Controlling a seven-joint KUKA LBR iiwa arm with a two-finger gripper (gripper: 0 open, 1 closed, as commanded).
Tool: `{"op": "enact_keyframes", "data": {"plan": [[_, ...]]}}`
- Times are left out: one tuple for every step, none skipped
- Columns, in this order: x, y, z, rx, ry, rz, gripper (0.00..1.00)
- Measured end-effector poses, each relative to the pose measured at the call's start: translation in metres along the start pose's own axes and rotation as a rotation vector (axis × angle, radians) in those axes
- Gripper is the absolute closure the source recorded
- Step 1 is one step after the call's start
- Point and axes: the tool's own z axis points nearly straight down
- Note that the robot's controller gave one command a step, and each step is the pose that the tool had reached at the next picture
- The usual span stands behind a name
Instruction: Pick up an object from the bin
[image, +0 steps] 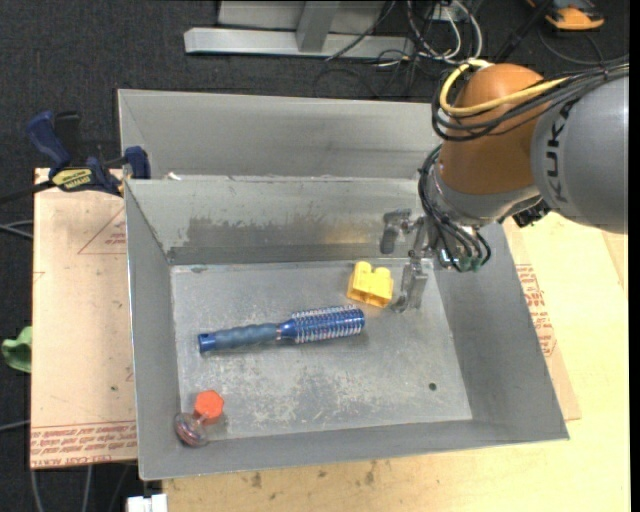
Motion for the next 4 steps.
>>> {"op": "enact_keyframes", "data": {"plan": [[-0.008,0.046,0.117,0.0,-0.004,-0.439,0.0],[0.027,0.071,0.118,0.001,-0.005,-0.535,0.0],[0.027,0.07,0.119,0.001,-0.006,-0.534,1.0],[0.061,0.041,-0.056,0.005,-0.015,-0.573,1.0]]}}
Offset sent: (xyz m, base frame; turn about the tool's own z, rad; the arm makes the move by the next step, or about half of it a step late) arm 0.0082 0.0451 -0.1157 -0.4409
